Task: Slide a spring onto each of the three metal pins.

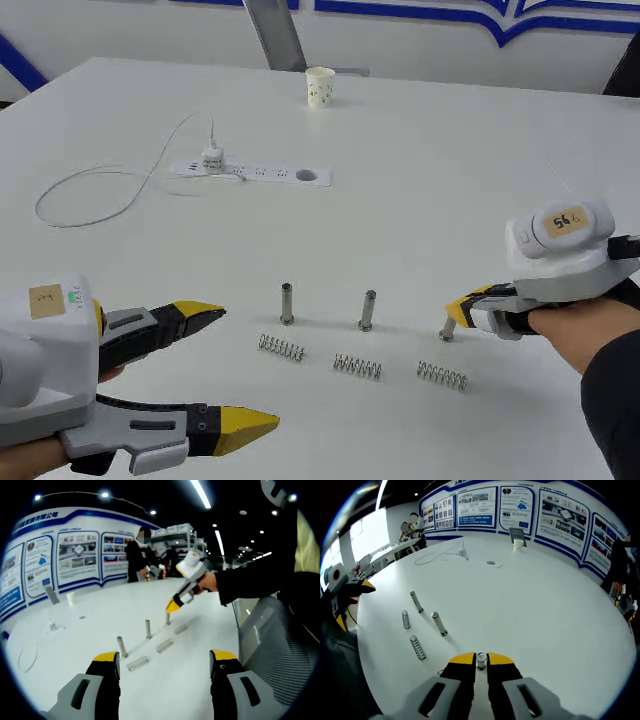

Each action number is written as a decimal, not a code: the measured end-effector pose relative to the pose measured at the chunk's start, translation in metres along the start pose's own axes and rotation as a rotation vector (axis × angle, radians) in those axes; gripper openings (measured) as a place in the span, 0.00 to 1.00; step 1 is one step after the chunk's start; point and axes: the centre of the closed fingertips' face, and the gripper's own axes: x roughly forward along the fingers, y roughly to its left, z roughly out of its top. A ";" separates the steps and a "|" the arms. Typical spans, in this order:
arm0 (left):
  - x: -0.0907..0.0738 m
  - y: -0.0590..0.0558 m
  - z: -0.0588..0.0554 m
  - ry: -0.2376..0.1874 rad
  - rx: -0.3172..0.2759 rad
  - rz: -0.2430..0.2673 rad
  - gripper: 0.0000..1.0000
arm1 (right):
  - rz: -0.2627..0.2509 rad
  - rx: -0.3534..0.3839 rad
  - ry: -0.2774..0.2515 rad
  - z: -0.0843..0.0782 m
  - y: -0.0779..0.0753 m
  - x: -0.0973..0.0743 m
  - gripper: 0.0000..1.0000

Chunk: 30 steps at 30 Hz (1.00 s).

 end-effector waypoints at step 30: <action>0.002 -0.002 0.002 -0.002 0.008 -0.013 0.74 | 0.101 -0.030 -0.066 -0.022 0.006 -0.027 0.19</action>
